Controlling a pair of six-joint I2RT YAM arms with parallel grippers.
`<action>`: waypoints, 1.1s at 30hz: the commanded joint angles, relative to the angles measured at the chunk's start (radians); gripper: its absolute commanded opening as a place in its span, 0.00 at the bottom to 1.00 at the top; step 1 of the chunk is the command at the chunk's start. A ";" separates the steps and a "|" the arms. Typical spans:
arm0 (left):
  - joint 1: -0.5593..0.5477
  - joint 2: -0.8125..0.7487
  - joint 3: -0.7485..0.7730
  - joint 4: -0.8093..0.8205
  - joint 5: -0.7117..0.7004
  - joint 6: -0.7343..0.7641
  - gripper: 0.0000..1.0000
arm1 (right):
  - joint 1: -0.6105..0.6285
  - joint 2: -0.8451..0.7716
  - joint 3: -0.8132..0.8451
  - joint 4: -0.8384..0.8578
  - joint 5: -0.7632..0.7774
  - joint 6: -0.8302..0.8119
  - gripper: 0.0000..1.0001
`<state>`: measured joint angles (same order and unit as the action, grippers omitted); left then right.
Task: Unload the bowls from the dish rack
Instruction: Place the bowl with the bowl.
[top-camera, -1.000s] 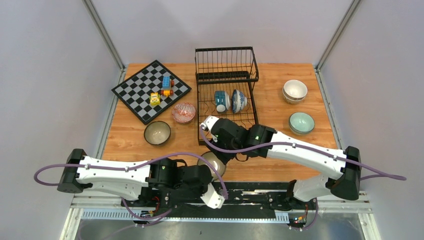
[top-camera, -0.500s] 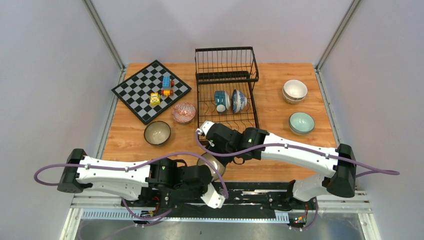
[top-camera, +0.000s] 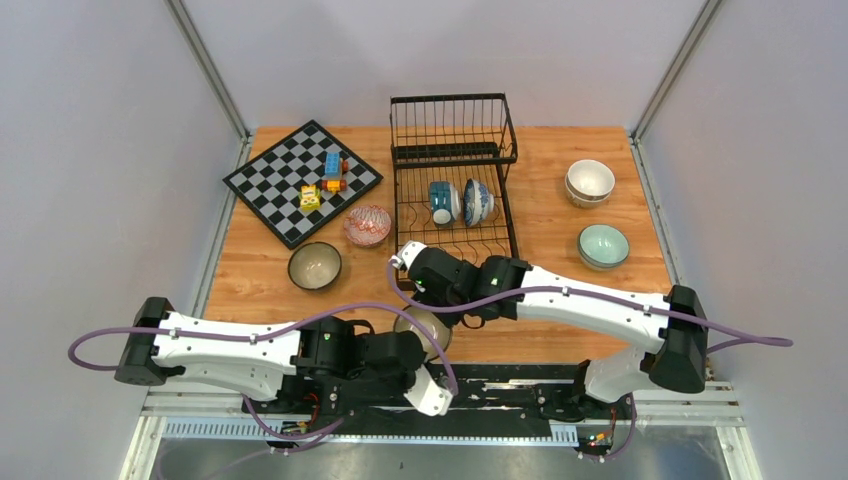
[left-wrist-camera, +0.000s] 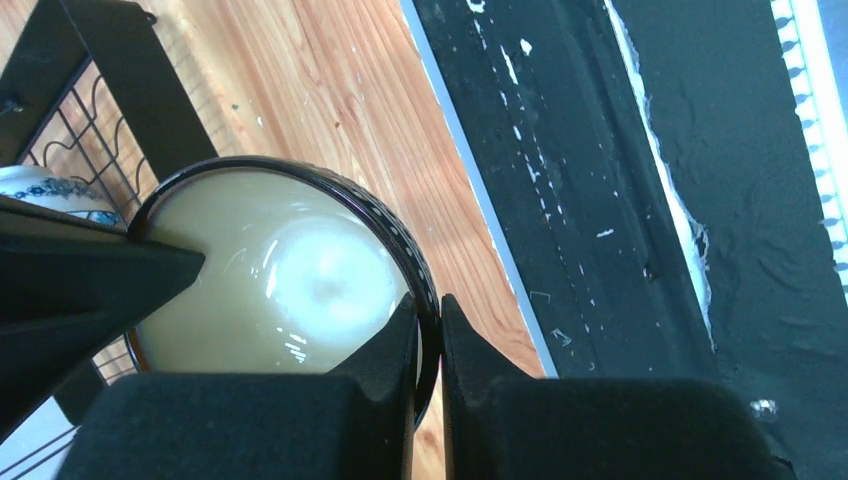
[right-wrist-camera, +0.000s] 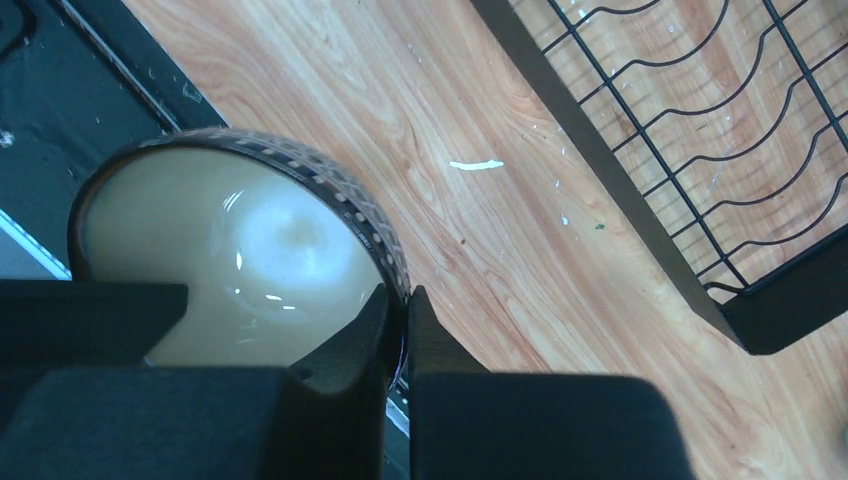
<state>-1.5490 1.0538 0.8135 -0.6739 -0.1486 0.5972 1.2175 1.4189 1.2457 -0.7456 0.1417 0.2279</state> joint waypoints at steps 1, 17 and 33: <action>-0.008 -0.005 0.049 0.063 -0.055 -0.030 0.00 | 0.012 0.006 -0.012 -0.040 0.035 -0.003 0.00; -0.008 -0.169 -0.045 0.315 -0.301 -0.235 1.00 | -0.043 -0.141 -0.062 -0.039 0.247 0.078 0.00; 0.155 -0.211 -0.046 0.437 -0.655 -1.259 1.00 | -0.359 -0.519 -0.229 0.026 0.204 0.186 0.00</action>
<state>-1.4887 0.8795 0.7666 -0.3477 -0.7643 -0.2089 0.8944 0.9726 1.0336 -0.7715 0.3614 0.3439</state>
